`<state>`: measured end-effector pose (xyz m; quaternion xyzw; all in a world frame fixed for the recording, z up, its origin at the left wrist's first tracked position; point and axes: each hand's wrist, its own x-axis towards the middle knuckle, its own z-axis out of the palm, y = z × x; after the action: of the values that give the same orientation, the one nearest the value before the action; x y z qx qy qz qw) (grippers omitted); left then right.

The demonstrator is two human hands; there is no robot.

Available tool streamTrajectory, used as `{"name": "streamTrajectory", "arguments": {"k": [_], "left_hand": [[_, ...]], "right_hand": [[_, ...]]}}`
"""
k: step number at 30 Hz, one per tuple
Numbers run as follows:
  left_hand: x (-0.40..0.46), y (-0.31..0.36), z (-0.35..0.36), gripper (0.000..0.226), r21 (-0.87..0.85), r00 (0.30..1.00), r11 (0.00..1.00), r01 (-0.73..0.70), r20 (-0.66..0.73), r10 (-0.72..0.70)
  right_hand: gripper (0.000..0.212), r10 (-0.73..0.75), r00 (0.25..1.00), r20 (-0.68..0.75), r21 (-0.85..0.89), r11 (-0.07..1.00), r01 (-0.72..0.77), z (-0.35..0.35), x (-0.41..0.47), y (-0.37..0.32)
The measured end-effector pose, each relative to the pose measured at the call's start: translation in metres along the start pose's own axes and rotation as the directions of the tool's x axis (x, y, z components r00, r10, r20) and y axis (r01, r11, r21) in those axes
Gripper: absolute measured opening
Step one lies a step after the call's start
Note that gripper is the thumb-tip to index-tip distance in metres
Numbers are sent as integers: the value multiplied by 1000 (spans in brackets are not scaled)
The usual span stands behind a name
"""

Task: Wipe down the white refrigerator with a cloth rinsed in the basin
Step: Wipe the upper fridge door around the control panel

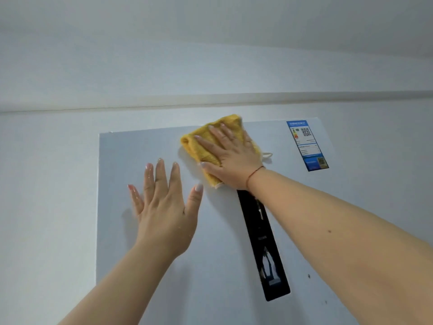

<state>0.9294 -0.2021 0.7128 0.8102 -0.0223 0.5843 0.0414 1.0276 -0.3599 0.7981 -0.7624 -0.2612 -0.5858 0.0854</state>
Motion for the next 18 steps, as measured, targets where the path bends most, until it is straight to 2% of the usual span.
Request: {"name": "streamTrajectory", "arguments": {"k": [4,8,11,14,16,18], "left_hand": [[12,17,17,87,143,994,986,-85,73,75],[18,21,27,87,240,990,967,-90,126,61],[19,21,27,87,238,990,967,-87,133,56],[19,20,26,87,234,988,968,-89,142,56],[19,20,27,91,231,988,968,-99,139,67],[19,19,28,95,228,988,968,-100,134,71]], "right_hand": [[60,199,980,-2,4,980,-199,-1,-26,82],[60,417,908,25,48,907,-418,2,-49,145],[61,542,840,12,74,837,-542,10,-71,158],[63,654,756,25,116,750,-652,21,-104,137],[68,633,774,24,83,770,-633,35,-132,108],[71,475,878,-58,38,880,-473,50,-159,65]]}}
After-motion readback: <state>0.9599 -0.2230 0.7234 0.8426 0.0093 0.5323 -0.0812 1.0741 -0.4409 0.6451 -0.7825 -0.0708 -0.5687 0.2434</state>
